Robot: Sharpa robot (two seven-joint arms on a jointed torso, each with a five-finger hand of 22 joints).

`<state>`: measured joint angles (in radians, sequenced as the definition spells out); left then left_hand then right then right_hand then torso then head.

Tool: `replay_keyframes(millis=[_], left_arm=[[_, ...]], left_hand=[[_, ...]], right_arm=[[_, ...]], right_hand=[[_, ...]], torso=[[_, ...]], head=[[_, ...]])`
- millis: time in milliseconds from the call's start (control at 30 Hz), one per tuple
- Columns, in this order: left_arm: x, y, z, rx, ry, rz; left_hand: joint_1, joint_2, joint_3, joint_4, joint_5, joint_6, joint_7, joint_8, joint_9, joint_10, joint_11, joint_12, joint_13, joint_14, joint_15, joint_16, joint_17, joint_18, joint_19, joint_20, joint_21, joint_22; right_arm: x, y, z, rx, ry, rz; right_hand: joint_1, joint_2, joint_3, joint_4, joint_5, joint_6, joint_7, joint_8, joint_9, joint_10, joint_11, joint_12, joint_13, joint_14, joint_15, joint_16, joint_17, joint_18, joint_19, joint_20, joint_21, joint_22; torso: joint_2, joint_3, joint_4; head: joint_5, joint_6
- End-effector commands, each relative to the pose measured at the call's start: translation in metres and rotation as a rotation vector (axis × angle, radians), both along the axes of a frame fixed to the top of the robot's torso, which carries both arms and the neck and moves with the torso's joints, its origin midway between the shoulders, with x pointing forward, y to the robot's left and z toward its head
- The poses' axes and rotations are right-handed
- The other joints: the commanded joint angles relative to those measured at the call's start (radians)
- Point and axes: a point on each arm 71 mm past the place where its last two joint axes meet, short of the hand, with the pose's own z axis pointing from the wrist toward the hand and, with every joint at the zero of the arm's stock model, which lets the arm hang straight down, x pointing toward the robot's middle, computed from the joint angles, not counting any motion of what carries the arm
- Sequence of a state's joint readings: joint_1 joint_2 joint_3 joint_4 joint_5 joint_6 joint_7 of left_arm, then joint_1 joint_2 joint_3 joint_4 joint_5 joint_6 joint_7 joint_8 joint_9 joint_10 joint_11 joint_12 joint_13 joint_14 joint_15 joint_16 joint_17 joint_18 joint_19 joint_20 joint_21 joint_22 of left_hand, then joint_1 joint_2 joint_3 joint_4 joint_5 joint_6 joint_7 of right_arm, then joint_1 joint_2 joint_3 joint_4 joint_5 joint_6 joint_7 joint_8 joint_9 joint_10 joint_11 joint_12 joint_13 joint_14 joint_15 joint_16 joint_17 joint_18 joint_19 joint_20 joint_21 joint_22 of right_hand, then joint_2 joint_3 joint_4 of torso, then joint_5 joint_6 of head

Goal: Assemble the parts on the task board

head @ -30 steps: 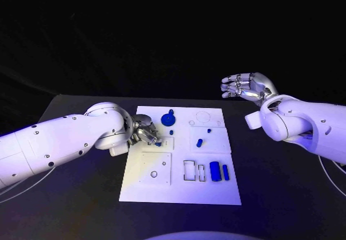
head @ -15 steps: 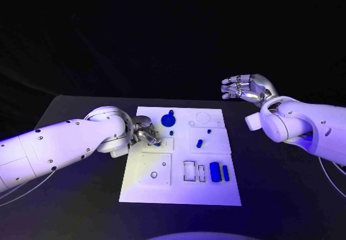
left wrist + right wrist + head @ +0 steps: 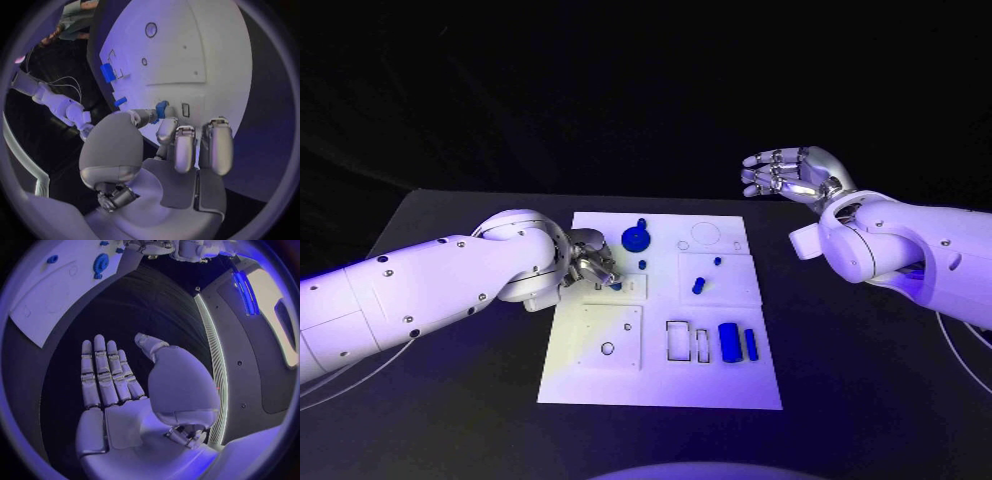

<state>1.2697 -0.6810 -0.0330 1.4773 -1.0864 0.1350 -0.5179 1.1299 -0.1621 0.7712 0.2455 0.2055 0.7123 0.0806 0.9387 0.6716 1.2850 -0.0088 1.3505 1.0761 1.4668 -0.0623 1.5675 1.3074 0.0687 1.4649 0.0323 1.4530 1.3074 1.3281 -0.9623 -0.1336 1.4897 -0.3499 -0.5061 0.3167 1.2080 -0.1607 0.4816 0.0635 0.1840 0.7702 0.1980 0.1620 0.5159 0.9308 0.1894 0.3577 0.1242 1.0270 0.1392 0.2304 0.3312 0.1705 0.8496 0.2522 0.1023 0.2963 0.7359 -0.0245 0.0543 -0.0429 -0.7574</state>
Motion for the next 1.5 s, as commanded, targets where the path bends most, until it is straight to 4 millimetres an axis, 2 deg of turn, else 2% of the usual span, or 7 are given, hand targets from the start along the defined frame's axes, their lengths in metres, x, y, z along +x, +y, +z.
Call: replay_keyframes(millis=[33, 600, 1500], left_arm=[[-0.0002, -0.0021, -0.0003, 0.010, 0.004, -0.019], [0.0010, -0.0020, 0.0001, 0.029, -0.002, -0.029], [0.0016, -0.0079, -0.0014, 0.050, 0.008, -0.053]], left_hand=[[0.000, 0.005, 0.191, -0.195, 0.006, 0.019, -0.012, 0.003, 0.001, 0.010, 0.001, 0.006, 0.000, 0.104, -0.009, 0.003, 0.263, -0.019, 0.026, -0.004, 0.004, 0.008], [-0.001, 0.006, 0.192, -0.195, 0.007, 0.020, -0.012, 0.004, 0.001, 0.011, 0.000, 0.006, 0.002, 0.104, -0.009, 0.003, 0.263, -0.019, 0.027, -0.004, 0.005, 0.009], [-0.001, 0.004, 0.193, -0.198, 0.010, 0.022, -0.013, 0.004, 0.001, 0.012, -0.001, 0.006, 0.001, 0.104, -0.010, 0.003, 0.263, -0.019, 0.027, -0.004, 0.005, 0.009]], right_arm=[[-0.0005, 0.0015, 0.0002, 0.004, -0.005, 0.019], [-0.0002, 0.0015, 0.0001, 0.004, -0.004, 0.020], [0.0000, 0.0021, -0.0008, 0.004, -0.001, 0.025]], right_hand=[[-0.009, 0.001, -0.006, -0.001, 0.004, -0.008, 0.060, -0.007, -0.001, -0.006, 0.001, -0.005, -0.001, -0.007, 0.004, -0.004, -0.002, 0.013, -0.001, 0.009, -0.006, -0.002], [-0.010, 0.001, -0.008, -0.002, 0.005, -0.008, 0.060, -0.008, -0.001, -0.006, 0.001, -0.005, -0.003, -0.007, 0.004, -0.006, -0.003, 0.013, -0.002, 0.010, -0.008, -0.004], [-0.012, 0.000, -0.011, -0.002, 0.005, -0.009, 0.061, -0.009, -0.002, -0.007, 0.002, -0.005, -0.006, -0.008, 0.005, -0.008, -0.005, 0.013, -0.004, 0.011, -0.011, -0.008]], torso=[[0.000, -0.0002, 0.0007], [-0.001, -0.0009, 0.0024], [-0.001, 0.0002, 0.0007]], head=[[-0.001, -0.001], [-0.002, -0.004], [0.000, -0.008]])
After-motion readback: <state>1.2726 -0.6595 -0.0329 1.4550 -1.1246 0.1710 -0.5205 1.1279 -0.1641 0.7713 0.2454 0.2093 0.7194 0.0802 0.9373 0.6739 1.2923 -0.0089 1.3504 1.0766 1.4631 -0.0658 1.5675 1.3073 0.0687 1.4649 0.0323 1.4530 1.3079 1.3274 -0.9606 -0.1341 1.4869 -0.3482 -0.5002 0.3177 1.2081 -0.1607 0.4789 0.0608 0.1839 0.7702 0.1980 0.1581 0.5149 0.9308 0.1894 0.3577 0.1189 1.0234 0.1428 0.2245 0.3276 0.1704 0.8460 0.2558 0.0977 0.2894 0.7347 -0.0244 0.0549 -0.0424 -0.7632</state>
